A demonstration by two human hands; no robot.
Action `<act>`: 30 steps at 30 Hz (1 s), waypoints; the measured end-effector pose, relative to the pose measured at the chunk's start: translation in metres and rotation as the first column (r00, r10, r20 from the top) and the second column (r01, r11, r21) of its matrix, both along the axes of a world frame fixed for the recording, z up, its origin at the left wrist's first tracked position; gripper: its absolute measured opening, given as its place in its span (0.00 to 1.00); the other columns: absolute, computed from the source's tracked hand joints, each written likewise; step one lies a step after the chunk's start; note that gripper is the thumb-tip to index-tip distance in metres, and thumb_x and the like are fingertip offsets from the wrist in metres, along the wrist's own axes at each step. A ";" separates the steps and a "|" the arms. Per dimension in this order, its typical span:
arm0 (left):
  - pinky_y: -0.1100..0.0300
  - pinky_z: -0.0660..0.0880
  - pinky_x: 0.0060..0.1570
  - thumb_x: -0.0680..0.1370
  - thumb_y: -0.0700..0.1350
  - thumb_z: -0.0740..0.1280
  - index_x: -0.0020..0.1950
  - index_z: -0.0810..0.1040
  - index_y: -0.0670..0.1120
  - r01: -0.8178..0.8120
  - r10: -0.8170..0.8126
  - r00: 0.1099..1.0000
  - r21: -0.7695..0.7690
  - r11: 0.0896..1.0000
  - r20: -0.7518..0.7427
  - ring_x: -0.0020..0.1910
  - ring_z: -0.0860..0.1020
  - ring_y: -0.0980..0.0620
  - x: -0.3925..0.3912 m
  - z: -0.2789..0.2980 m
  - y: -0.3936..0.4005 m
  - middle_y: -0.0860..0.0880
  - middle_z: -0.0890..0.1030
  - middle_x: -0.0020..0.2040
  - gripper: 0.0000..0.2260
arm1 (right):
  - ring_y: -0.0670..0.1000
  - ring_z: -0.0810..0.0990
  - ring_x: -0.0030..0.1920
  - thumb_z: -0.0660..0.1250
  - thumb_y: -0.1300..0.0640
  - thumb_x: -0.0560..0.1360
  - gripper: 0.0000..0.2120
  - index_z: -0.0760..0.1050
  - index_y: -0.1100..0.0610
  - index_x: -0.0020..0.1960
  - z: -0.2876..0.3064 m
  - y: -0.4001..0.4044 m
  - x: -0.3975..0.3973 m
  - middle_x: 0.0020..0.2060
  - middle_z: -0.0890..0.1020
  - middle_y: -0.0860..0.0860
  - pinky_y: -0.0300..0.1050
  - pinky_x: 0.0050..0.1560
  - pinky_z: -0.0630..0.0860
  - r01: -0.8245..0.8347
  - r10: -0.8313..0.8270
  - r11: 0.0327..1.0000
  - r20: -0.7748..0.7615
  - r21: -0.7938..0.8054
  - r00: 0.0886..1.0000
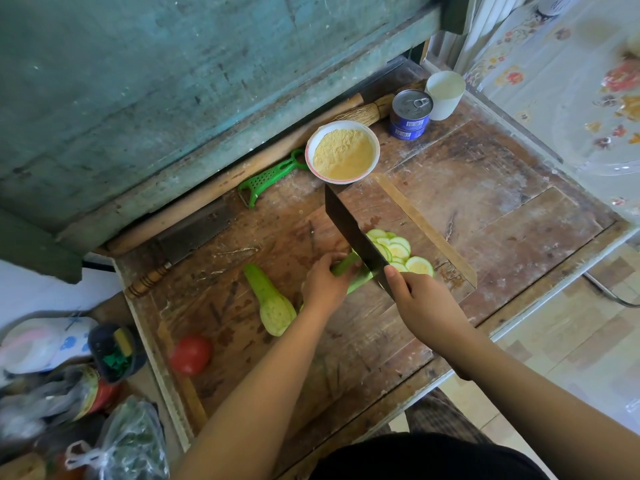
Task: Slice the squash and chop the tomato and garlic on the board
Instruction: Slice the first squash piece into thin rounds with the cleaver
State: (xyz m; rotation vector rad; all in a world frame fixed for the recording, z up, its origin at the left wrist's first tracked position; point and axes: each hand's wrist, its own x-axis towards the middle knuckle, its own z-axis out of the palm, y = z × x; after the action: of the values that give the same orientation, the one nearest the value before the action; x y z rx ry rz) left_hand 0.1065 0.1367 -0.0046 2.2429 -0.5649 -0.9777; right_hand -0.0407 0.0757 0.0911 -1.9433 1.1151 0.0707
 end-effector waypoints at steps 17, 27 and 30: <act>0.48 0.73 0.58 0.71 0.61 0.70 0.44 0.72 0.60 -0.037 0.035 0.999 -0.072 0.997 -0.032 0.53 0.77 0.52 0.001 -0.010 0.004 0.56 0.80 0.51 0.09 | 0.51 0.74 0.29 0.53 0.47 0.81 0.17 0.72 0.59 0.48 0.019 0.000 -0.006 0.32 0.74 0.53 0.52 0.34 0.78 0.026 -0.033 0.982 0.036 0.187 0.999; 0.49 0.74 0.55 0.72 0.59 0.69 0.49 0.75 0.58 -0.011 0.011 1.000 -0.095 0.995 -0.001 0.53 0.77 0.53 0.001 -0.012 0.006 0.54 0.79 0.53 0.09 | 0.56 0.79 0.31 0.58 0.54 0.80 0.06 0.70 0.53 0.55 0.010 0.008 -0.018 0.33 0.79 0.55 0.52 0.33 0.78 -0.036 0.036 0.999 0.004 -0.020 0.999; 0.50 0.74 0.56 0.73 0.59 0.68 0.50 0.74 0.58 0.005 -0.005 1.000 -0.092 0.996 0.005 0.54 0.76 0.53 0.001 -0.010 0.007 0.55 0.79 0.53 0.10 | 0.56 0.77 0.30 0.57 0.52 0.80 0.07 0.71 0.55 0.51 0.005 0.011 -0.019 0.31 0.77 0.53 0.51 0.29 0.69 -0.008 0.007 0.999 -0.009 -0.046 1.000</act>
State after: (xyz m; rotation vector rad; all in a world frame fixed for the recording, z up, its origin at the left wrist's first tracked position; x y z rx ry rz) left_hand 0.1078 0.1433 -0.0144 2.1638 -0.6059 -0.9294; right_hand -0.0595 0.0871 0.0958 -1.9898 1.1242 0.0582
